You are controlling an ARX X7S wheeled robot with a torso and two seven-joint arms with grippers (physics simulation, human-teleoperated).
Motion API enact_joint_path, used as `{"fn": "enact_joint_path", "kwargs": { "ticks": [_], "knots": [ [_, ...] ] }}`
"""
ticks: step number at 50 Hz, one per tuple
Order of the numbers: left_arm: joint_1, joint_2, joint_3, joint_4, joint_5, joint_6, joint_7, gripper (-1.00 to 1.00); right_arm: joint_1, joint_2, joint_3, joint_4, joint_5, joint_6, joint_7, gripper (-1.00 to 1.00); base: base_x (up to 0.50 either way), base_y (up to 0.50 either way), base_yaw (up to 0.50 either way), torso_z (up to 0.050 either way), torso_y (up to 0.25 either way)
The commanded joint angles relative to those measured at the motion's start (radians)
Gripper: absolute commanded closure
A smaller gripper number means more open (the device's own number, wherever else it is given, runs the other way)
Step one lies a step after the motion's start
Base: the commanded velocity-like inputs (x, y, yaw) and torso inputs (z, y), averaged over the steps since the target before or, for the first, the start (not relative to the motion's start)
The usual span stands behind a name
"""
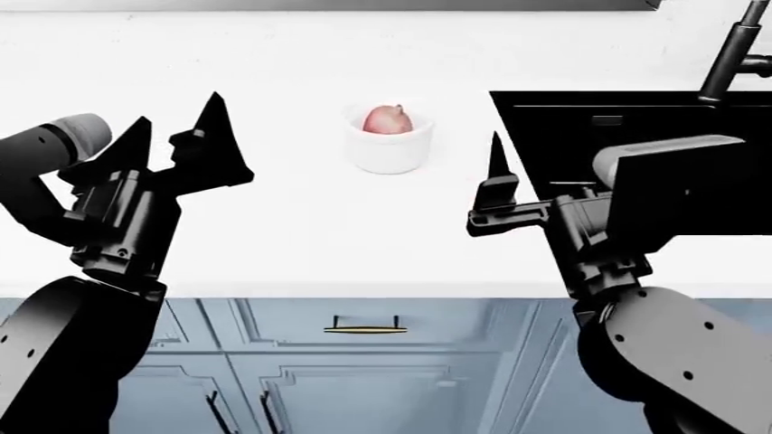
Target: Pick the bell peppers and zucchinis from the sink and place them in one bowl. Place the pomegranate in the other bowl. Then turn off the sink faucet.
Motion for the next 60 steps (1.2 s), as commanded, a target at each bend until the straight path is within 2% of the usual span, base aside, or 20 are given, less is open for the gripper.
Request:
{"fn": "enact_joint_path", "kwargs": {
  "ticks": [1,60],
  "knots": [
    [0.004,-0.002,0.005,0.005,-0.015,0.001,0.003,-1.0,-0.024,-0.007,0.004,0.014,-0.022,-0.039,-0.017,-1.0,0.0,-0.5,0.0,0.0,0.0],
    [0.007,-0.017,0.018,0.002,-0.037,0.019,-0.006,-1.0,-0.045,-0.01,0.028,-0.002,-0.059,-0.077,0.003,-1.0,0.0,-0.5,0.0,0.0,0.0]
  ]
}}
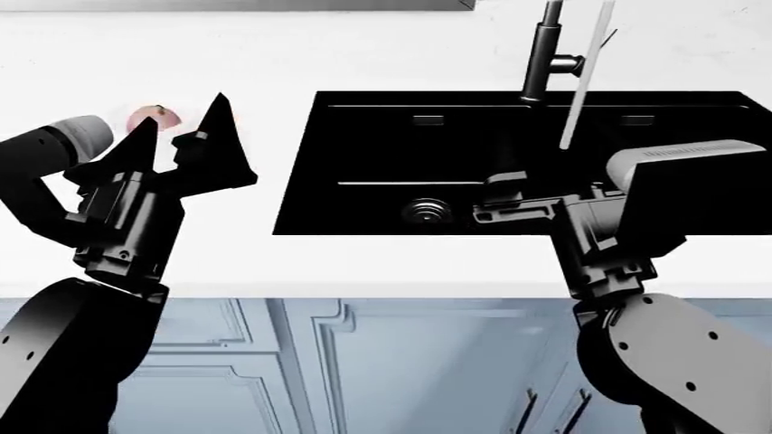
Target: Pick the bell peppers and zucchinis from the sink and place them in one bowl. Place the pomegranate in the other bowl. Then turn off the sink faucet.
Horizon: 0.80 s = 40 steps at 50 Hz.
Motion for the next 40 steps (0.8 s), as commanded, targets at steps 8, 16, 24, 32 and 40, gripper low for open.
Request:
{"fn": "enact_joint_path", "kwargs": {
  "ticks": [8,16,24,32,40],
  "knots": [
    [0.0,-0.005,0.005,0.001,-0.007,0.003,-0.006,-1.0,-0.008,0.0,0.006,0.003,-0.002,-0.008,0.001,-1.0,0.0,-0.5,0.0,0.0,0.0],
    [0.0,-0.007,0.007,-0.001,-0.008,0.007,-0.006,-1.0,-0.007,-0.001,0.007,0.004,-0.001,-0.005,0.001,-1.0,0.0,-0.5,0.0,0.0,0.0],
    [0.0,-0.009,0.008,0.0,-0.011,0.008,-0.008,-1.0,-0.006,-0.002,0.008,0.005,-0.001,-0.002,0.001,-1.0,0.0,-0.5,0.0,0.0,0.0],
    [0.0,-0.011,0.01,0.001,-0.015,0.009,-0.011,-1.0,-0.004,-0.004,0.008,0.006,0.001,0.003,0.002,-1.0,0.0,-0.5,0.0,0.0,0.0],
    [0.001,-0.013,0.012,0.002,-0.018,0.011,-0.013,-1.0,-0.006,-0.004,0.009,0.006,0.0,0.005,0.004,-1.0,0.0,-0.5,0.0,0.0,0.0]
  ]
}}
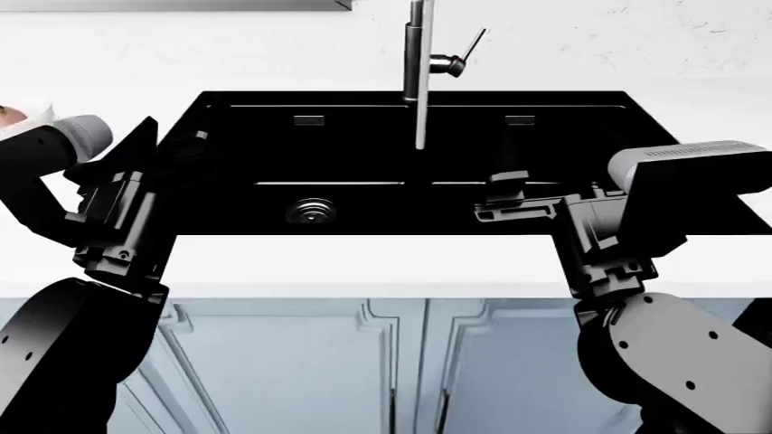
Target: Pick the bell peppers and zucchinis from the sink and place them in one bowl. Place the pomegranate in the other bowl. Then turn off the sink faucet.
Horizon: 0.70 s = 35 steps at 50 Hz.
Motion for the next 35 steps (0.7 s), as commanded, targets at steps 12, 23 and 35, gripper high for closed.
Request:
{"fn": "enact_joint_path", "kwargs": {
  "ticks": [12,23,35],
  "knots": [
    [0.002,-0.006,0.007,-0.001,-0.001,0.009,-0.002,-1.0,-0.004,-0.003,0.001,0.007,-0.001,0.002,-0.002,-1.0,0.0,-0.5,0.0,0.0,0.0],
    [0.002,-0.011,0.012,0.002,-0.008,0.007,-0.003,-1.0,-0.001,-0.011,0.001,0.02,0.004,0.01,-0.006,-1.0,0.01,-0.11,0.0,0.0,0.0],
    [0.001,-0.008,-0.005,0.003,-0.024,0.018,-0.014,-1.0,0.001,-0.012,0.002,0.019,0.002,0.015,-0.003,-1.0,0.0,0.0,0.0,0.0,0.0]
  ]
}}
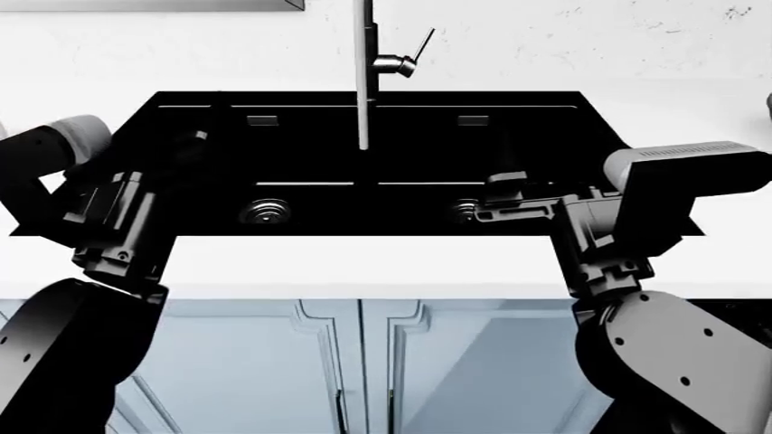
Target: Pick the bell peppers and zucchinis from the sink and place them in one bowl. Place the pomegranate in the other bowl. Then turn off the sink faucet.
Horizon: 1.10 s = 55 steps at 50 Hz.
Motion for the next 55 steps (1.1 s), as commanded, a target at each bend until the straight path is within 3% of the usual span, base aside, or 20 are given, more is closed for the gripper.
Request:
{"fn": "enact_joint_path", "kwargs": {
  "ticks": [1,6,14,19,23,24,30,41,55],
  "knots": [
    [-0.002,0.0,-0.01,-0.003,-0.001,0.011,-0.011,-1.0,0.006,-0.004,0.0,0.006,0.002,0.012,0.003,-1.0,0.0,0.0,0.0,0.0,0.0],
    [-0.116,0.011,0.043,-0.144,0.074,-0.011,-0.033,-1.0,0.116,-0.037,0.004,0.125,0.08,0.113,-0.058,-1.0,0.0,0.0,0.0,0.0,0.0],
    [-0.466,0.103,0.14,-0.662,0.221,0.036,0.012,-1.0,0.418,-0.232,0.0,0.682,0.13,0.24,-0.356,-1.0,0.0,0.0,0.0,0.0,0.0],
    [-0.706,0.169,0.159,-1.122,0.305,0.154,0.069,-1.0,0.574,-0.357,-0.007,1.033,0.093,0.243,-0.5,-1.0,0.0,0.0,0.0,0.0,0.0],
    [-0.953,0.23,0.172,-1.679,0.383,0.368,0.143,-1.0,0.718,-0.552,-0.051,1.525,0.006,0.165,-0.688,-1.0,0.0,0.0,0.0,0.0,0.0],
    [-0.976,0.236,0.166,-1.737,0.395,0.385,0.144,-1.0,0.751,-0.606,-0.053,1.675,-0.008,0.129,-0.741,-1.0,0.0,0.0,0.0,0.0,0.0],
    [-0.98,0.244,0.05,-1.739,0.507,0.326,0.105,-1.0,0.722,-0.619,0.166,1.701,-0.133,0.21,-0.746,-1.0,0.03,0.0,0.0,0.0,0.0],
    [-0.983,0.253,-0.123,-1.739,0.72,0.294,0.081,-1.0,0.698,-0.674,0.6,1.701,-0.61,0.293,-0.806,-1.0,0.5,0.0,0.0,0.0,0.0],
    [-0.994,0.262,-0.21,-1.739,0.832,0.322,0.063,-1.0,0.671,-0.707,0.755,1.701,-0.849,0.339,-0.855,-1.0,0.5,0.0,0.0,0.0,0.0]
  ]
}}
